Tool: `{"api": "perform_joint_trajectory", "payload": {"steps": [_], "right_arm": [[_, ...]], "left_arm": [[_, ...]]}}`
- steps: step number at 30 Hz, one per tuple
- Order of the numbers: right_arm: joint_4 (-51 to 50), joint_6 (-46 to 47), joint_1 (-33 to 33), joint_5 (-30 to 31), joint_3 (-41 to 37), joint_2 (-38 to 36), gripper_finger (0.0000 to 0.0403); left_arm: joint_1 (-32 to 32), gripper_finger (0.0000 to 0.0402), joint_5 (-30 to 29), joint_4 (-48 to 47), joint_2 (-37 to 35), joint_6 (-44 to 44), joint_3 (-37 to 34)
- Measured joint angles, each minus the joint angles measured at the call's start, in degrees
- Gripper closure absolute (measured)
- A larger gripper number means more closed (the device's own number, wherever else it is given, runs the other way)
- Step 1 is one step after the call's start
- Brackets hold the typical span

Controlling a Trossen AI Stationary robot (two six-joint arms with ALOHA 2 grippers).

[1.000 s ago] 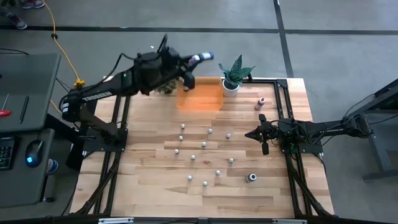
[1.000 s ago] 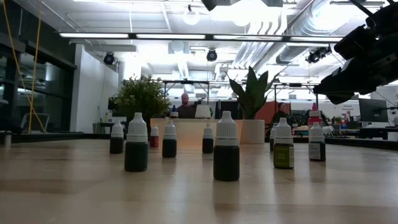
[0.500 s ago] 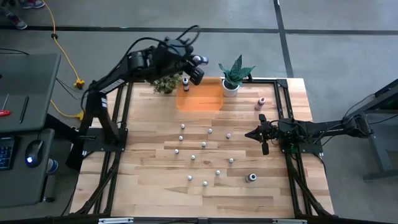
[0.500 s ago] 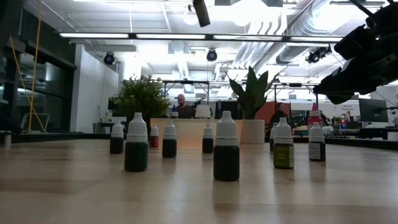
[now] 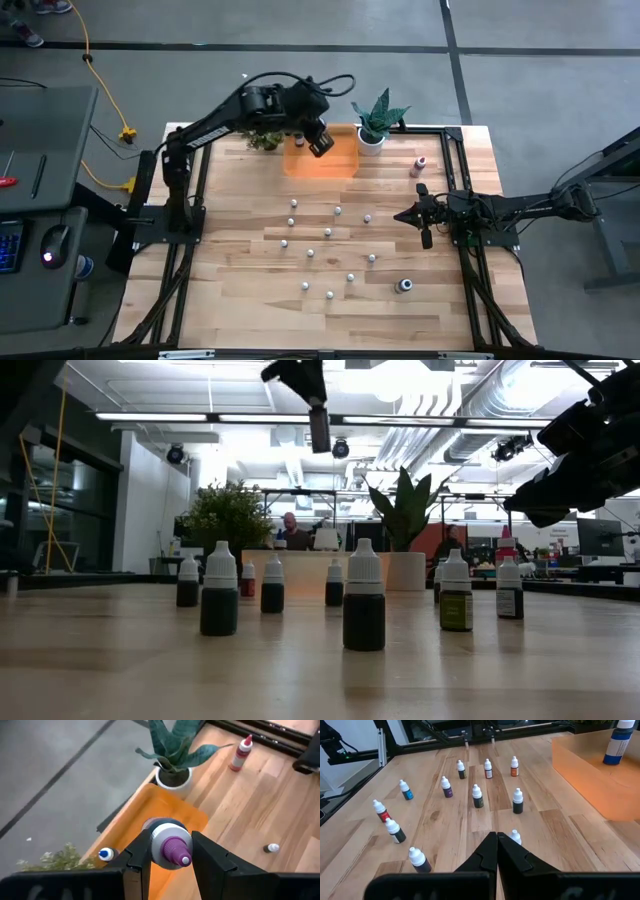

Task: Pick & Place food coloring
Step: Put the large violet bottle into the bin

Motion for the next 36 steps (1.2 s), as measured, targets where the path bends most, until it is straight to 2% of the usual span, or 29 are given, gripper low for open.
{"api": "perform_joint_trajectory", "payload": {"steps": [5, 11, 17, 22, 28, 36], "right_arm": [[0.0, 0.0, 0.0, 0.0, 0.0, 0.0, 0.0402], [0.0, 0.0, 0.0, 0.0, 0.0, 0.0, 0.0402], [0.0, 0.0, 0.0, 0.0, 0.0, 0.0, 0.0402], [0.0, 0.0, 0.0, 0.0, 0.0, 0.0, 0.0402], [0.0, 0.0, 0.0, 0.0, 0.0, 0.0, 0.0402], [0.0, 0.0, 0.0, 0.0, 0.0, 0.0, 0.0402]], "left_arm": [[0.1, 0.0303, 0.3, -3.9, 4.3, -4.8, 0.0], [0.4, 0.0303, 0.2, -8.1, 9.1, -14.6, 0.0], [1.4, 0.0303, -0.8, -8.1, 12.6, -23.5, -0.1], [4.2, 0.0303, -2.3, -8.5, 13.6, -33.5, -0.1], [6.2, 0.0303, -2.9, -8.6, 13.8, -37.2, 0.0], [6.4, 0.0303, -7.6, -9.6, 13.8, -43.1, -1.9]]}}
